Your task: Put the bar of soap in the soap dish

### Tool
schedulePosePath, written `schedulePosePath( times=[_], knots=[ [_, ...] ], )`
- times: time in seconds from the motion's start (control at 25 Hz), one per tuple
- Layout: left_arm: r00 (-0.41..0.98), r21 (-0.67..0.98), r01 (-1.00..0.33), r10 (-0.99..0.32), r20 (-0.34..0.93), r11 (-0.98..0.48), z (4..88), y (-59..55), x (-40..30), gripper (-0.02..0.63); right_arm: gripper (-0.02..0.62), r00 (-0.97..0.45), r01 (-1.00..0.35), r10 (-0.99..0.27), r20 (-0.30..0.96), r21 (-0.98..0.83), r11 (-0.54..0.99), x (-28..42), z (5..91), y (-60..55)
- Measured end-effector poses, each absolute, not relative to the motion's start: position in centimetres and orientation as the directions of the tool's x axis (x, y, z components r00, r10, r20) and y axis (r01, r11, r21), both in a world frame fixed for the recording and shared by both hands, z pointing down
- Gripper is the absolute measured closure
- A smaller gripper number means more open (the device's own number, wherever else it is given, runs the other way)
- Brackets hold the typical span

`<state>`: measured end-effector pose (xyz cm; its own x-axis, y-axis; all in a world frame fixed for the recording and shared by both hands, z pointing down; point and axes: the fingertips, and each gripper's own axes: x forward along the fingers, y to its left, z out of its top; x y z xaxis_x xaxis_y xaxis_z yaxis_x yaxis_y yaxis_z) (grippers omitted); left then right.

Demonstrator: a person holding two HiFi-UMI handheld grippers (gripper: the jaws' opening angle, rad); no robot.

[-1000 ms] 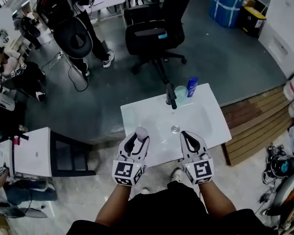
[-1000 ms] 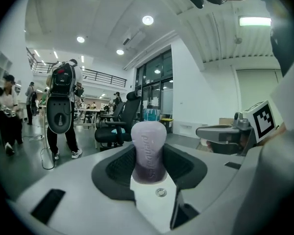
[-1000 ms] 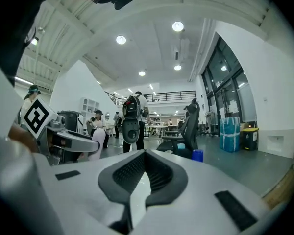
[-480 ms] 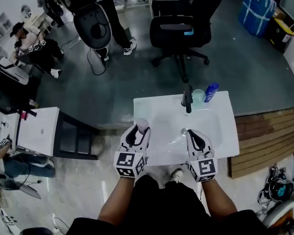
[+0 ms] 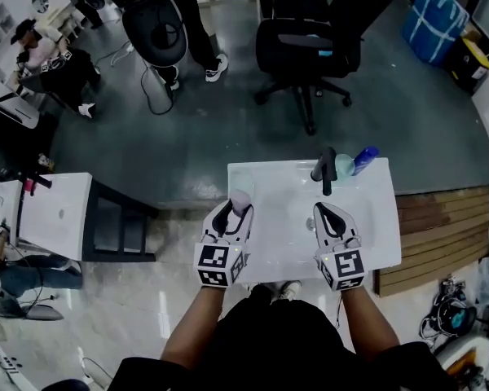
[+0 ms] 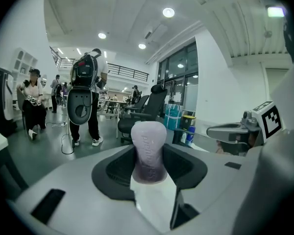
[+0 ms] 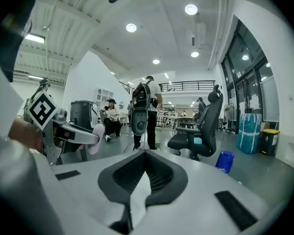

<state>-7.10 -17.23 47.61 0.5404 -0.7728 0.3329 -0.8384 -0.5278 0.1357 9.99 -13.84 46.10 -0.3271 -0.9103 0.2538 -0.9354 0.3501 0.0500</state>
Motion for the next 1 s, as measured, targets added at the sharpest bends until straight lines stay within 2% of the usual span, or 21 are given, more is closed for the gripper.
schedulePosePath(
  times=[0.36,0.64,1.0],
  knots=[
    [0.507,0.167,-0.859,-0.763,0.401,-0.484,50.1,-20.1,-8.1,0.411,0.589,-0.385,-0.877,-0.851,0.358,0.146,0.458,8.4,49.2,-14.2],
    [0.394,0.131,-0.913,-0.752,0.528,-0.386,53.4,-21.7,-9.1,0.41,0.589,-0.448,-0.85,-0.805,0.388,0.096,0.519,7.5,51.5,-14.1],
    [0.302,0.124,-0.949,-0.719,0.626,-0.291,57.4,-23.8,-9.1,0.41,0.589,-0.504,-0.854,-0.782,0.365,-0.079,0.514,5.7,50.4,-16.4]
  ],
)
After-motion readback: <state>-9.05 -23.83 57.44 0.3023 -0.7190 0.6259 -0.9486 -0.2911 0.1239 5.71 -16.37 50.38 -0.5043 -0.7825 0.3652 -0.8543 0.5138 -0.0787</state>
